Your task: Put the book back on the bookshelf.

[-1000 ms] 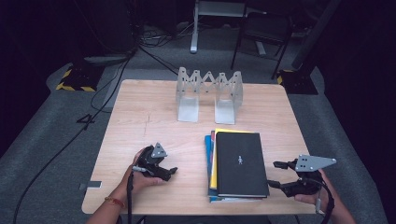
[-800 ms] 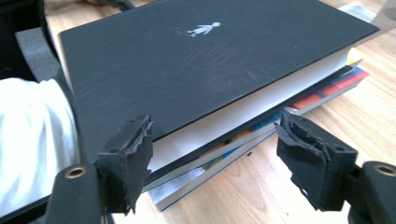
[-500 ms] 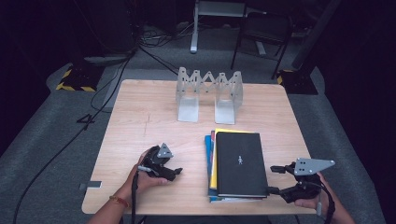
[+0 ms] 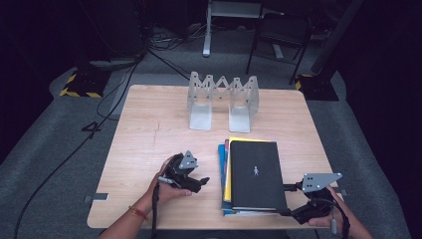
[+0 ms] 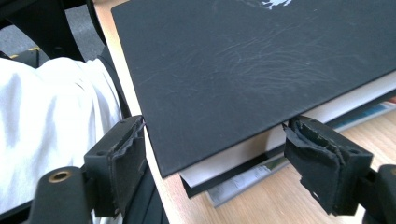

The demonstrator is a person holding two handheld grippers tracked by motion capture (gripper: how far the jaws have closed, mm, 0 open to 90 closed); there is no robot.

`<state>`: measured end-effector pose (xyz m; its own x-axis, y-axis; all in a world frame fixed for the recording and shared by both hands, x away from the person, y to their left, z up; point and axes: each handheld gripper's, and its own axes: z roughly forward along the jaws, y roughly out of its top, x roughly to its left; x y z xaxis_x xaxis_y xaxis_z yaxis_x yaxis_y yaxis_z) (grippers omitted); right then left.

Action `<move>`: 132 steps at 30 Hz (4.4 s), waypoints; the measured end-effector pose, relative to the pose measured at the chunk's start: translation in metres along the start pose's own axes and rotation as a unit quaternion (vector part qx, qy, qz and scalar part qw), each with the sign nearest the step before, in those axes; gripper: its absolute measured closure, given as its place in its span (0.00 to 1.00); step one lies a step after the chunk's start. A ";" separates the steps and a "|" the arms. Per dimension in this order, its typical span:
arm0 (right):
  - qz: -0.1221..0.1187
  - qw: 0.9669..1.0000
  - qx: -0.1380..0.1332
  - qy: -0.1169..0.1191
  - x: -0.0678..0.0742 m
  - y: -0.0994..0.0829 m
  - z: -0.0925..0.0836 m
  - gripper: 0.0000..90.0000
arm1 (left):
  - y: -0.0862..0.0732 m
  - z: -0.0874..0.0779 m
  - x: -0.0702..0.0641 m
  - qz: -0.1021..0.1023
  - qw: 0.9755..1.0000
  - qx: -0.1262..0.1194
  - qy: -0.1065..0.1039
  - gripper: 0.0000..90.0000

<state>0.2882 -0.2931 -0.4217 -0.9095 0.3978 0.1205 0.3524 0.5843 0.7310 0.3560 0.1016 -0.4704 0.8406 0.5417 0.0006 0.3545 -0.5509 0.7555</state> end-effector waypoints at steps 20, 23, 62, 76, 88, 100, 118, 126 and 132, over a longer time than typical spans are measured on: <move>0.070 0.997 -0.039 0.003 -0.005 0.007 -0.004 0.22 | 0.042 0.022 -0.020 0.039 0.999 -0.031 -0.003 0.22; 0.087 0.995 -0.043 -0.020 -0.008 0.010 0.002 0.23 | 0.044 0.025 -0.018 0.037 0.999 -0.029 -0.001 0.23; 0.058 0.997 -0.047 -0.003 -0.028 0.040 0.036 0.23 | 0.028 0.046 0.036 0.012 0.999 -0.035 0.014 0.63; 0.015 0.998 -0.056 -0.040 -0.028 0.049 0.037 0.24 | 0.038 0.051 0.048 -0.022 0.997 -0.069 0.015 0.74; -0.055 0.990 -0.086 -0.101 -0.019 0.047 0.029 0.37 | 0.072 0.029 0.050 -0.022 0.992 -0.128 0.000 0.97; -0.080 0.983 -0.103 -0.127 -0.021 0.045 0.023 0.48 | 0.093 0.018 0.052 -0.023 0.990 -0.135 -0.018 0.99; -0.113 0.972 -0.121 -0.166 -0.016 0.044 0.012 0.68 | 0.119 -0.006 0.037 0.025 0.990 -0.140 -0.009 0.98; -0.117 0.971 -0.121 -0.170 -0.012 0.042 0.006 0.76 | 0.127 -0.015 0.026 0.035 0.988 -0.147 -0.016 0.97; -0.100 0.972 -0.128 -0.170 -0.018 0.039 0.004 0.83 | 0.133 -0.021 0.019 0.039 0.988 -0.148 -0.007 0.93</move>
<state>0.3196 -0.2745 -0.3978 -0.8138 0.5305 -0.2372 0.0708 0.4956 0.8657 0.4107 0.0514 -0.3562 0.8664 0.4960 0.0585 0.1559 -0.3798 0.9118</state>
